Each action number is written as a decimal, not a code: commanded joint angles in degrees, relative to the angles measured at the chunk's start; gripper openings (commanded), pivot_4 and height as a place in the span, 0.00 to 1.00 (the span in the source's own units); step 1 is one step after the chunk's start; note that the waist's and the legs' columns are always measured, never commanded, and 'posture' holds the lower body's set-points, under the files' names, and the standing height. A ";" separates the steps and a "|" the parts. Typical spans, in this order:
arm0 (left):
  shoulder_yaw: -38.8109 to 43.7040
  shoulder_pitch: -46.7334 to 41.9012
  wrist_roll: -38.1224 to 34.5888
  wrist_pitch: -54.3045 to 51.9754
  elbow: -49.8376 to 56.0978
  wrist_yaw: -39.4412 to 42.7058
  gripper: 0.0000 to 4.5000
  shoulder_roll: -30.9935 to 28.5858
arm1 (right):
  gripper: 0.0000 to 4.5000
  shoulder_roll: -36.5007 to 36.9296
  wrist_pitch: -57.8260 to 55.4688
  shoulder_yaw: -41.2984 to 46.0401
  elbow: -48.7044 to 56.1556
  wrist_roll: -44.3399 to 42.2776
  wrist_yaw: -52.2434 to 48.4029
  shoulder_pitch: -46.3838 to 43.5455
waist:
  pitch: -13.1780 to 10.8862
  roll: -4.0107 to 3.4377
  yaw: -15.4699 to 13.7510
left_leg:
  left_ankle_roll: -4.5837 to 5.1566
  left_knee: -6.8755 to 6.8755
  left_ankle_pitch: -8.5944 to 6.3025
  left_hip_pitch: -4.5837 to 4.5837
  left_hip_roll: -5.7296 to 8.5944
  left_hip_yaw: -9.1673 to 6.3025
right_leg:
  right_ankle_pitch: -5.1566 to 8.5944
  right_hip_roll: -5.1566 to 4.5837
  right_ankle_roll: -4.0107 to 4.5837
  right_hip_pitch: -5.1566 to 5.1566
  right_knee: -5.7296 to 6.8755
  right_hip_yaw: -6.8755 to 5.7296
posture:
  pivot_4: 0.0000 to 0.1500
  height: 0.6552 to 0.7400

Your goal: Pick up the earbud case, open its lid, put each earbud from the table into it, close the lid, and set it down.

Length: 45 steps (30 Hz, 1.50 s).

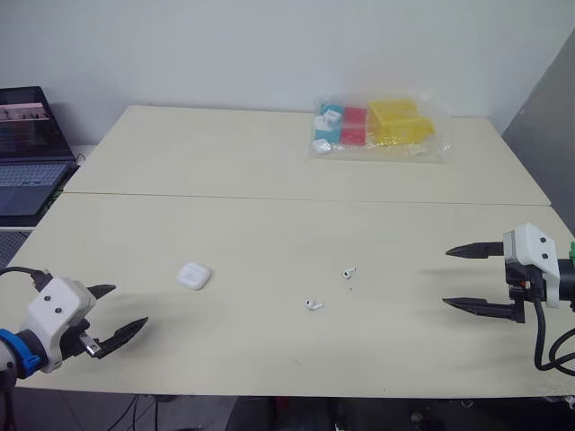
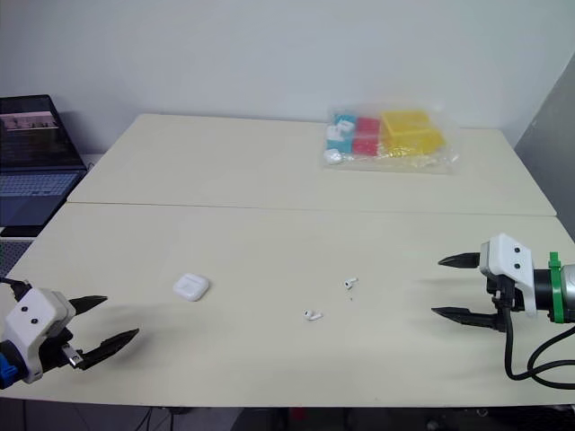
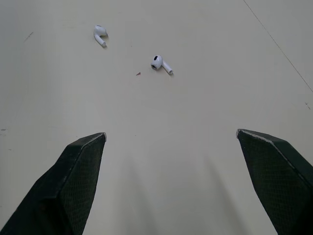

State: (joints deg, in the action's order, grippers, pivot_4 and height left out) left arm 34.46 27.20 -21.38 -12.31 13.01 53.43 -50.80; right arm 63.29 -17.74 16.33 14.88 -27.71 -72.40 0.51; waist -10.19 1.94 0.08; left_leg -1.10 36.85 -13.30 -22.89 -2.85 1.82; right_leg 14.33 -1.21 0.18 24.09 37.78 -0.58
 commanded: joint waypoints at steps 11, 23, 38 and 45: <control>1.56 -4.38 -2.05 -0.66 -1.23 3.95 1.00 -0.41 | 1.00 -0.64 2.82 1.22 -0.92 0.91 -1.08 1.50 | 0.00 0.00 -0.02 | -0.01 0.01 0.00 -0.02 0.02 0.04 | 0.00 0.01 0.00 -0.01 0.00 -0.03 | 1.00 1.00; 0.15 -5.74 -3.71 -4.45 -1.45 6.97 1.00 -0.79 | 1.00 -1.25 4.80 1.69 -1.91 1.92 -0.76 2.97 | 0.00 0.00 0.00 | -0.01 0.01 0.00 0.00 0.02 0.05 | 0.00 0.02 0.00 -0.01 0.02 -0.04 | 1.00 1.00; -8.93 -14.58 -3.61 -11.69 3.18 -3.01 1.00 5.44 | 1.00 -1.57 -2.56 -0.15 5.98 -4.35 0.09 -1.15 | 0.01 0.03 -0.02 | 0.00 0.09 0.00 0.02 0.06 0.04 | -0.04 0.10 -0.06 -0.04 0.16 0.00 | 1.00 1.00; -13.78 -19.28 -1.11 -12.60 -0.20 -7.15 1.00 7.73 | 1.00 -1.74 -11.66 -2.75 11.63 -11.26 2.10 -7.74 | 0.06 0.10 -0.06 | 0.00 0.10 0.00 0.02 0.10 0.01 | -0.04 0.13 -0.06 -0.06 0.19 -0.01 | 1.00 1.00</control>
State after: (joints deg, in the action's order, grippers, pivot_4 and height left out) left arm 20.69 8.29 -23.11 -24.87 12.66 46.76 -42.87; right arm 61.29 -28.65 13.38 25.36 -37.93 -70.52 -6.87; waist -10.13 2.04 0.02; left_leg -1.10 36.96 -13.30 -22.87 -2.77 1.82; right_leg 14.29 -1.08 0.12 24.01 37.95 -0.59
